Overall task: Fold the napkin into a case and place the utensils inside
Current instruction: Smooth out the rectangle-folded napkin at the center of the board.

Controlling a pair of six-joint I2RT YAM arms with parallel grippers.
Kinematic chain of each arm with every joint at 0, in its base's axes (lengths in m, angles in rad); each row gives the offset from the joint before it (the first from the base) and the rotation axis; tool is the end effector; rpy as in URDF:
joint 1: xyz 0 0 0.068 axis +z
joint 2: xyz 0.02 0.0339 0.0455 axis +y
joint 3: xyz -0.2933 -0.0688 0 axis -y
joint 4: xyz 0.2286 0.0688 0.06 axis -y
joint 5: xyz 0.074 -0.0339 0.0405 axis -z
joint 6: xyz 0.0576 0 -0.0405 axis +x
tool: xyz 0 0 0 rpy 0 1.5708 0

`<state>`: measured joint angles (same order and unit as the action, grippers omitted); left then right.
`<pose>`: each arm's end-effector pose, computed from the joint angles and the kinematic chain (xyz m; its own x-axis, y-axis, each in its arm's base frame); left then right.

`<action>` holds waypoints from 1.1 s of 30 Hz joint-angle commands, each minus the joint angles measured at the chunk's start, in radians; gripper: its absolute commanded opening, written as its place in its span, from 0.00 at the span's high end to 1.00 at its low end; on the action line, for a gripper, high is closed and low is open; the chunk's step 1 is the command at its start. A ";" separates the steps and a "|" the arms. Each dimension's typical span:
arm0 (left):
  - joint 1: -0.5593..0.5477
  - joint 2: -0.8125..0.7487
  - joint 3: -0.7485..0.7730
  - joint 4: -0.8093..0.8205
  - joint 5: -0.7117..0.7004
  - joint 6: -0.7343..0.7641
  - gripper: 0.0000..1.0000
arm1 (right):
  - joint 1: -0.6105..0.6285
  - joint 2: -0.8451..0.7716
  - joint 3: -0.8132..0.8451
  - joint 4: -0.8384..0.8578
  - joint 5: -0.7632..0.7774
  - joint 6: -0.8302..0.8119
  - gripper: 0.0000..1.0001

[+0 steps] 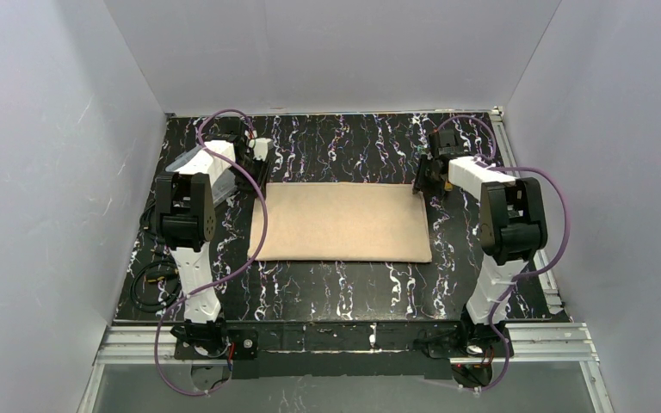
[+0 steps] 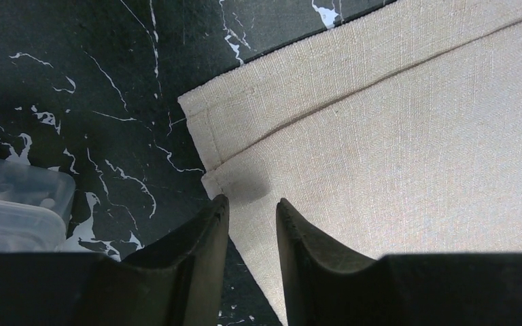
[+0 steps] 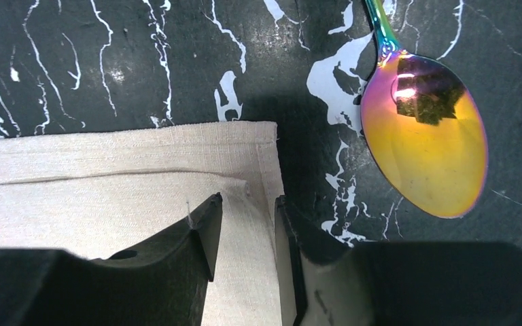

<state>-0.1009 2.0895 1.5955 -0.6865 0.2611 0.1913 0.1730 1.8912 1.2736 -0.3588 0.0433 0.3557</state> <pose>0.4407 -0.0596 0.1928 -0.8662 0.2723 -0.4189 0.3664 0.9162 -0.1620 0.4015 0.0676 0.1994 -0.8166 0.2105 -0.5374 0.1454 0.9761 0.1614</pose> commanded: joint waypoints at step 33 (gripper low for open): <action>0.002 -0.097 0.019 -0.047 0.052 0.015 0.71 | -0.004 -0.112 -0.051 0.071 0.026 0.031 0.99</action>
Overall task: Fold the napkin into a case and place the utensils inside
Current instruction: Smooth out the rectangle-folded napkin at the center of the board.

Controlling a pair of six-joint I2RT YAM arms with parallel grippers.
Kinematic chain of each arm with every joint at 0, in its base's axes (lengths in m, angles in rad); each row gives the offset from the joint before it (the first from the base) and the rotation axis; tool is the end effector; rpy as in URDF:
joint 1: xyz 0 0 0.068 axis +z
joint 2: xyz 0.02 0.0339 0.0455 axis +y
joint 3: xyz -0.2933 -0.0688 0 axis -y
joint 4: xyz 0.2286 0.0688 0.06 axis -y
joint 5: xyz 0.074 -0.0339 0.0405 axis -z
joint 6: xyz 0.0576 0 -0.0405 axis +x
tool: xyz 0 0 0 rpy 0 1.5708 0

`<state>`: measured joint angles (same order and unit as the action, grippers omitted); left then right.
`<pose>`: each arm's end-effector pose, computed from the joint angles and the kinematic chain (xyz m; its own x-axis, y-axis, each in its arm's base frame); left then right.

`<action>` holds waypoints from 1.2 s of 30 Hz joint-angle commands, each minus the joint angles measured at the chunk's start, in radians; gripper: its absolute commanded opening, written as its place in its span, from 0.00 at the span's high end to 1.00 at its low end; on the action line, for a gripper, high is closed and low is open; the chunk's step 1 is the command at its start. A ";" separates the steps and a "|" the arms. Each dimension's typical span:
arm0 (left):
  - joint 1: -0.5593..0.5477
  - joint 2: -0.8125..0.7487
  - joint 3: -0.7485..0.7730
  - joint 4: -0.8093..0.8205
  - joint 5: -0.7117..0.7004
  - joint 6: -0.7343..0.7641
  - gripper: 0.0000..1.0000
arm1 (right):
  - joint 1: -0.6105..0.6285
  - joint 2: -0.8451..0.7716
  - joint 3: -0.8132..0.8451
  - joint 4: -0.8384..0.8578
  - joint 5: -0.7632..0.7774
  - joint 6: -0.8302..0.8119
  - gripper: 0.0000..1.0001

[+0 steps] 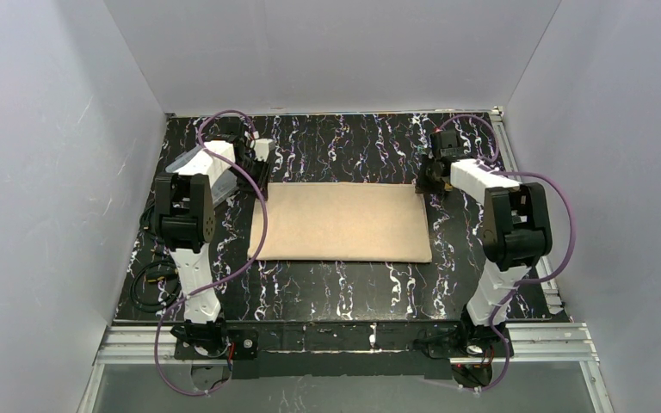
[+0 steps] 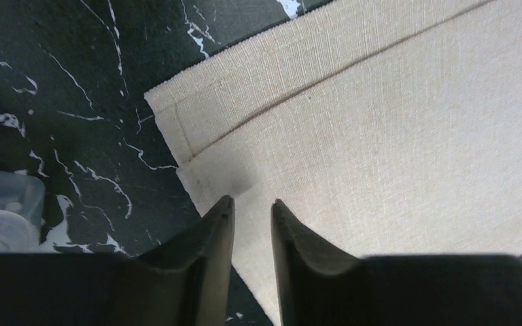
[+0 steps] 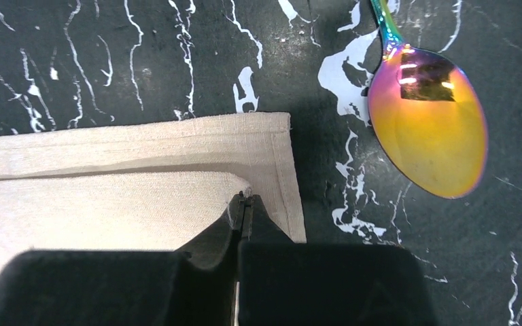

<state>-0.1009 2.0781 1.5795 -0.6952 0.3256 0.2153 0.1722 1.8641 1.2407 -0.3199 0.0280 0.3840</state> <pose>0.4352 -0.0626 0.1937 -0.8583 0.2903 -0.4232 0.4053 0.8893 -0.2119 0.3970 0.0674 0.2030 -0.7975 0.2414 -0.5528 0.1550 0.9677 0.1989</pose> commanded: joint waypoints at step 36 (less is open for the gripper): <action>0.002 -0.052 0.097 0.002 -0.027 -0.055 0.58 | -0.003 -0.053 0.013 0.090 0.049 0.057 0.99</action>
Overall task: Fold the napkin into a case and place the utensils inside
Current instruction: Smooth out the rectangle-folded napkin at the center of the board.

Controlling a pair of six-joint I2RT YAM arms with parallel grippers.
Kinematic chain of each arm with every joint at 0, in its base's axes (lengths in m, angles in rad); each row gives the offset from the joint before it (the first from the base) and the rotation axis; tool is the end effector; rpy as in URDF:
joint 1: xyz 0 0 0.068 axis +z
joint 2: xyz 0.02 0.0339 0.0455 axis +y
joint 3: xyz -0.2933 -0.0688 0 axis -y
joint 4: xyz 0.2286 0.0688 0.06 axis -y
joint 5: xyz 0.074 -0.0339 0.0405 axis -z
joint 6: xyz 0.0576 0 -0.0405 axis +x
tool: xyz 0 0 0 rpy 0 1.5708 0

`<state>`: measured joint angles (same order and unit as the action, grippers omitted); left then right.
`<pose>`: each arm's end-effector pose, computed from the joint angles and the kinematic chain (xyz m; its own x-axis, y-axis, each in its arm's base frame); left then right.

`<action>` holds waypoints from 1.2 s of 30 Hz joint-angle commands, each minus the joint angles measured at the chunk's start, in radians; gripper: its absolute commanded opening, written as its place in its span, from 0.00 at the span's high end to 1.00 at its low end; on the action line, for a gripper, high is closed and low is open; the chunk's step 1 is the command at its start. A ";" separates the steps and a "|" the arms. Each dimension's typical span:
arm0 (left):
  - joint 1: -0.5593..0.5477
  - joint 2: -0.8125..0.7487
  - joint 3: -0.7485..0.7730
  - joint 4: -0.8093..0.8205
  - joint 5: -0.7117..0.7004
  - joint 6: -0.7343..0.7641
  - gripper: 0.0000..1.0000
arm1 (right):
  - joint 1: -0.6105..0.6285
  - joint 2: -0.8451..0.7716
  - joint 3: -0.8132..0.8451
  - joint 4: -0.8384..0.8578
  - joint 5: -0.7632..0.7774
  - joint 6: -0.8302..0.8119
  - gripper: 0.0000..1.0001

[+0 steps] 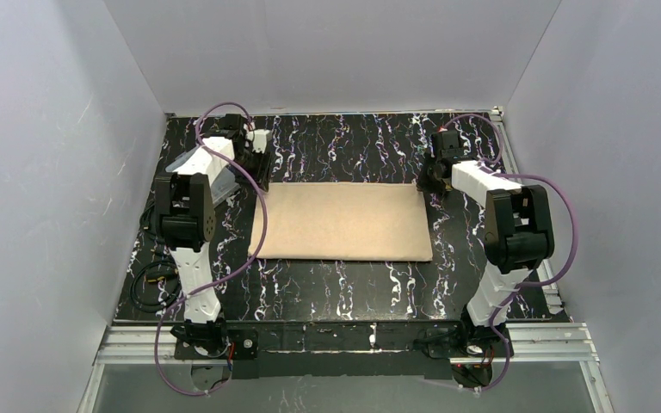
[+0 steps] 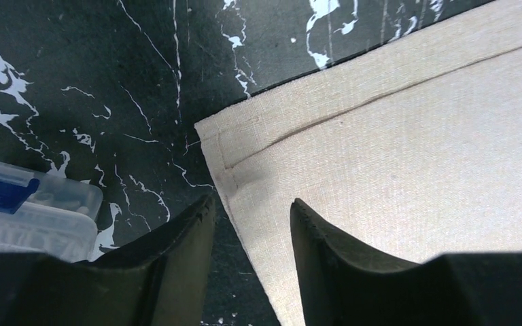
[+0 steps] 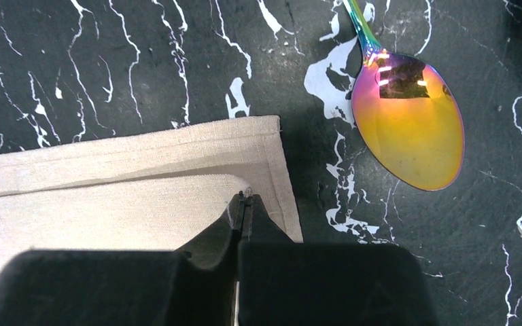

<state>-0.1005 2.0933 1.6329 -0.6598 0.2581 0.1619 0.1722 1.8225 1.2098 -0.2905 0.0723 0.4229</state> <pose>0.4505 -0.0602 0.2031 -0.8505 0.2424 -0.4668 0.3493 0.9239 -0.1566 0.3908 0.0637 0.2120 -0.7576 0.2837 -0.5878 0.2019 0.9583 0.2024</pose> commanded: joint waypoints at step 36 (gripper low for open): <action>-0.270 -0.247 -0.204 -0.265 0.300 0.209 0.58 | 0.011 -0.092 0.086 -0.006 0.060 0.031 0.36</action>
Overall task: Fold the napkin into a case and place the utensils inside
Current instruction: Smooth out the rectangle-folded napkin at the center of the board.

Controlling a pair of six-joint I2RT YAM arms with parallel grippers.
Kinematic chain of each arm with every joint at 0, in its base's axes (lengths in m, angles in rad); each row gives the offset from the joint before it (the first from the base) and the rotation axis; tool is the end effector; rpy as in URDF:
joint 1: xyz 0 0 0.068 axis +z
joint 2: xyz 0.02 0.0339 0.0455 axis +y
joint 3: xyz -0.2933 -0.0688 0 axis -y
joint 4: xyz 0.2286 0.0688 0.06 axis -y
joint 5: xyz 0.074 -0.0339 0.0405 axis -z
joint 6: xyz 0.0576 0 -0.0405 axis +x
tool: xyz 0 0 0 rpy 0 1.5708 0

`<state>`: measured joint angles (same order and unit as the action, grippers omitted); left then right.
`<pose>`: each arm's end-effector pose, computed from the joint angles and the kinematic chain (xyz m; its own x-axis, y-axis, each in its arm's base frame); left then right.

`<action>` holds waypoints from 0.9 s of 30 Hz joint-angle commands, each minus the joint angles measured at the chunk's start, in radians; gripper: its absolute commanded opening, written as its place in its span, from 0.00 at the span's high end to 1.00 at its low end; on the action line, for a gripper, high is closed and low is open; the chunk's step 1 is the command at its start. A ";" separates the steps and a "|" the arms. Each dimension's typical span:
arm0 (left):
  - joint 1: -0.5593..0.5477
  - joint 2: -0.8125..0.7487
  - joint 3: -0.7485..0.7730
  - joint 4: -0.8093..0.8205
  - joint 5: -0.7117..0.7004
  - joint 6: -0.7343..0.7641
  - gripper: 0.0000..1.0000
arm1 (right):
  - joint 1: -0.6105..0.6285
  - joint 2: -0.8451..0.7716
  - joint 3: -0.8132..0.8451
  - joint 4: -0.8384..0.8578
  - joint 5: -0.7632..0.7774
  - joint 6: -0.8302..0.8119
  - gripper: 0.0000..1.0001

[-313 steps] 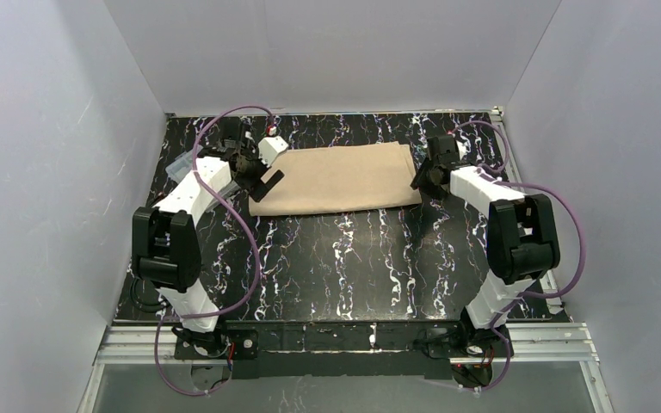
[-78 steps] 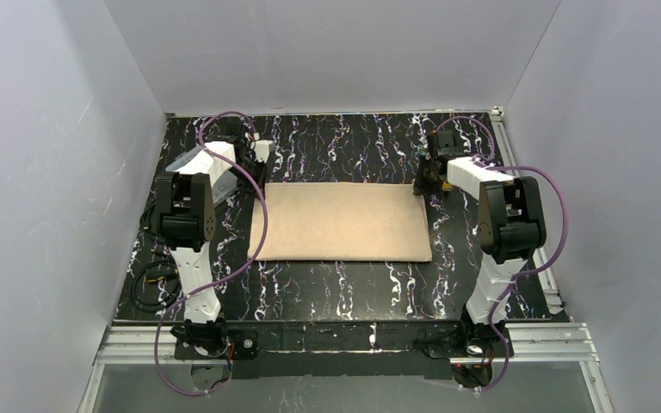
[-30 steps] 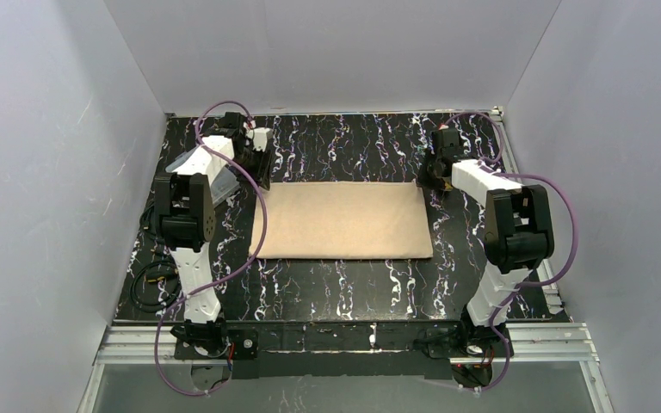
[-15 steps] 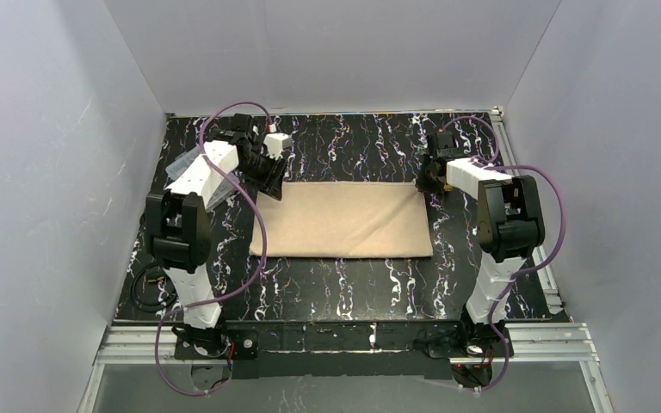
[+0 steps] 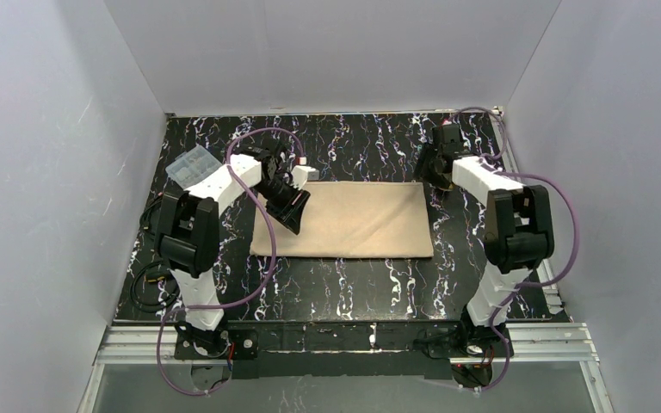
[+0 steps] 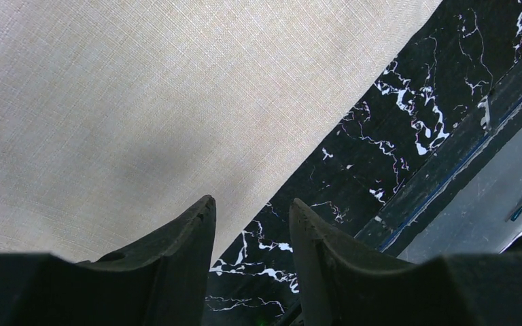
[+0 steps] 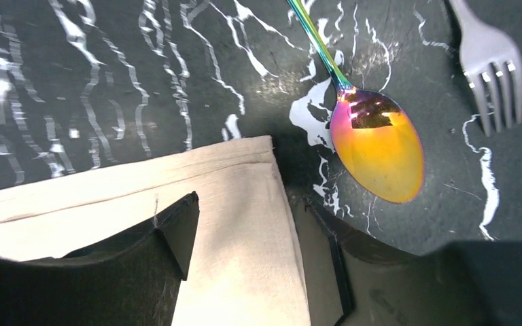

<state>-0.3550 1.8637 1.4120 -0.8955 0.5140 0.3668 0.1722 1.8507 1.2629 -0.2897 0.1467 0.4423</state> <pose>0.3315 -0.1531 0.2274 -0.7083 0.5956 -0.3789 0.7059 0.6052 -0.3680 0.4036 0.0617 0.2178 -0.7180 0.3049 -0.6257 0.2543 0.9517 0.1719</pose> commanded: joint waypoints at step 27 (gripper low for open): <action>-0.135 0.093 -0.074 0.189 -0.172 -0.110 0.68 | 0.129 -0.119 -0.332 -0.007 -0.580 0.125 0.53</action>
<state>-0.4919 1.9781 1.3563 -0.7406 0.4259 0.2600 0.3035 1.6623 0.9104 -0.2653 -0.4278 0.5972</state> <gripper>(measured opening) 0.324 0.476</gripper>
